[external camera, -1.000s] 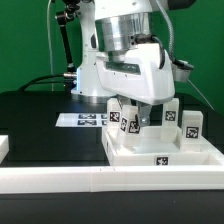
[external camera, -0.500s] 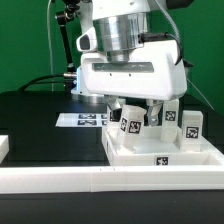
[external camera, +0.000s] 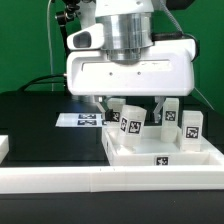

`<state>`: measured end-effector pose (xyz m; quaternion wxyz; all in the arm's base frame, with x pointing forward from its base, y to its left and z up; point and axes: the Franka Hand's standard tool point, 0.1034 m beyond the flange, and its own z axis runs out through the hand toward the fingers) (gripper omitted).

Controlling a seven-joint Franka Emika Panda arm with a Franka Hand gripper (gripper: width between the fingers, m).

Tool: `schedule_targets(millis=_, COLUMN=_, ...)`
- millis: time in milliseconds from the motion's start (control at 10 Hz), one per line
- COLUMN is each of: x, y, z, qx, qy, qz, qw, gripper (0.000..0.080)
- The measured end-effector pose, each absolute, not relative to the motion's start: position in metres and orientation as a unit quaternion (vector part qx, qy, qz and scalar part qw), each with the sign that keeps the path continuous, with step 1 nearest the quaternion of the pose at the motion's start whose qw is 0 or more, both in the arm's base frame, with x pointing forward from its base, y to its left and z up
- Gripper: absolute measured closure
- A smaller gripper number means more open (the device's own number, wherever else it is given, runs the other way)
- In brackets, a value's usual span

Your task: Assemble square table

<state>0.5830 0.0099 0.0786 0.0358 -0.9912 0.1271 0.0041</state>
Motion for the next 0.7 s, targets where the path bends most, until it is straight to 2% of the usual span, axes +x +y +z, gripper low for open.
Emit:
schedule_targets(millis=400, x=0.5831, y=0.0105, z=0.0787, qx=-0.998, qy=-0.054, qz=-0.002, qw=0.029, gripper=0.0151)
schedule_targets(millis=600, x=0.5829, y=0.0118, z=0.0780, qx=-0.997, qy=-0.075, qz=-0.002, qw=0.030, gripper=0.0151)
schedule_targets(millis=700, x=0.5829, y=0.0117, z=0.0780, qx=-0.997, qy=-0.075, qz=-0.002, qw=0.030, gripper=0.0266)
